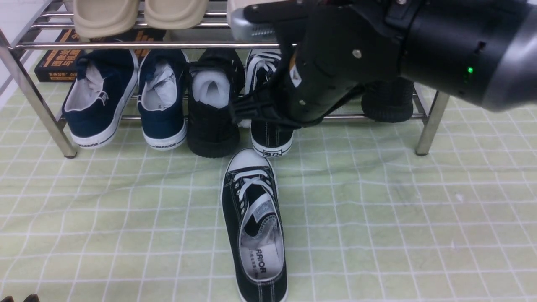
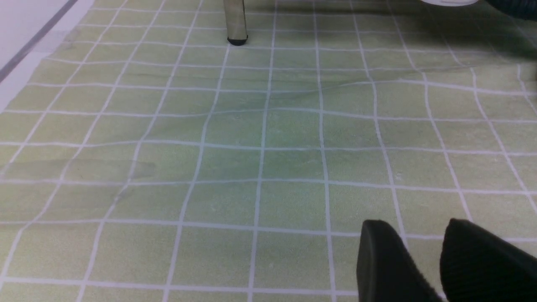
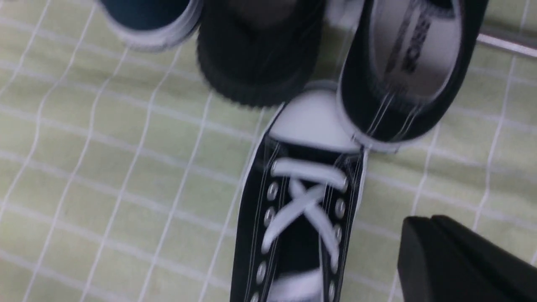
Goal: Take the shoes off the shelf with your hand from the green coffee tablecloth.
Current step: 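Reach toward the shoe rack and grasp a shoe on it with the right gripper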
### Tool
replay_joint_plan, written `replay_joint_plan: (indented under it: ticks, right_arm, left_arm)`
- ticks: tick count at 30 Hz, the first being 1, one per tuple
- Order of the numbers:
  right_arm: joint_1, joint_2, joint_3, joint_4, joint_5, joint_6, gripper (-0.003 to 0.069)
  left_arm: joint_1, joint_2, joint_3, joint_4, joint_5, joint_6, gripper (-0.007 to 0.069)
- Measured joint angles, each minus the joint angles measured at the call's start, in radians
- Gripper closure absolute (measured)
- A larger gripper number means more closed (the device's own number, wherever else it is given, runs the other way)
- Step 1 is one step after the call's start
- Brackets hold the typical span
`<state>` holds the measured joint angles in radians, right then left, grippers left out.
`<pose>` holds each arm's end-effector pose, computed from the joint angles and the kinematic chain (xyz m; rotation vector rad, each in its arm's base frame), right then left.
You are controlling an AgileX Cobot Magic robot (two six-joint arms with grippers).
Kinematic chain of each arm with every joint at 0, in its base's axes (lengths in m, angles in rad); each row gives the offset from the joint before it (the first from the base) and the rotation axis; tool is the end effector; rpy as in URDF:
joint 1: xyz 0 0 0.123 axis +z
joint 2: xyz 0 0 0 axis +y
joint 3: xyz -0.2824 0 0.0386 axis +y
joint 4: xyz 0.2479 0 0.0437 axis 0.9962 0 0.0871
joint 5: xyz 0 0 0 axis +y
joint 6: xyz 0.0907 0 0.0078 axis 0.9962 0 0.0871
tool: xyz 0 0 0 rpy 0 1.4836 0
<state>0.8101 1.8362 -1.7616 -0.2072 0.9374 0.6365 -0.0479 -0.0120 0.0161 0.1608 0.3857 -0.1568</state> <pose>0.2981 0.2913 0.3393 -0.3003 2.4847 0.3584 0.0523 0.0030 0.1741 -0.0040 1.8684 0.0180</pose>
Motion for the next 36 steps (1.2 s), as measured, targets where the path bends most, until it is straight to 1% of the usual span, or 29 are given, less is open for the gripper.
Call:
replay_joint_plan:
  ticks: [3, 6, 7, 10, 11, 12, 13, 15, 17, 24, 31, 34, 36]
  right_arm:
    - [-0.027, 0.008, 0.0, 0.001, -0.076, -0.017, 0.0652]
    - [-0.04, 0.019, 0.0, 0.001, -0.18, -0.07, 0.0586]
    - [-0.04, 0.02, 0.0, 0.0, -0.185, -0.076, 0.0574]
    - [-0.04, 0.055, 0.0, -0.007, -0.272, -0.12, 0.0448]
    - [-0.04, 0.061, 0.0, -0.007, -0.275, -0.122, 0.0441]
    - [-0.04, 0.09, 0.0, -0.022, -0.303, -0.128, 0.0382]
    - [-0.04, 0.094, 0.0, -0.025, -0.303, -0.128, 0.0377]
    - [-0.041, 0.134, 0.0, -0.064, -0.341, -0.13, 0.0321]
    - [-0.05, 0.163, 0.0, -0.088, -0.37, -0.13, 0.0298]
    - [-0.097, 0.217, 0.0, -0.1, -0.433, -0.075, 0.0288]
    - [-0.105, 0.25, 0.0, -0.103, -0.452, -0.055, 0.0294]
    - [-0.105, 0.251, 0.0, -0.103, -0.452, -0.053, 0.0357]
    - [-0.106, 0.251, 0.0, -0.103, -0.446, -0.053, 0.0442]
  left_arm:
    - [0.0, 0.0, 0.0, 0.0, 0.0, 0.0, 0.0385]
    - [0.0, 0.0, 0.0, 0.0, 0.0, 0.0, 0.0385]
    - [0.0, 0.0, 0.0, 0.0, 0.0, 0.0, 0.0385]
    - [0.0, 0.0, 0.0, 0.0, 0.0, 0.0, 0.0385]
    - [0.0, 0.0, 0.0, 0.0, 0.0, 0.0, 0.0385]
    - [0.0, 0.0, 0.0, 0.0, 0.0, 0.0, 0.0385]
    - [0.0, 0.0, 0.0, 0.0, 0.0, 0.0, 0.0385]
    - [0.0, 0.0, 0.0, 0.0, 0.0, 0.0, 0.0385]
    - [0.0, 0.0, 0.0, 0.0, 0.0, 0.0, 0.0385]
    - [0.0, 0.0, 0.0, 0.0, 0.0, 0.0, 0.0385]
    - [0.0, 0.0, 0.0, 0.0, 0.0, 0.0, 0.0385]
    - [0.0, 0.0, 0.0, 0.0, 0.0, 0.0, 0.0385]
    - [0.0, 0.0, 0.0, 0.0, 0.0, 0.0, 0.0385]
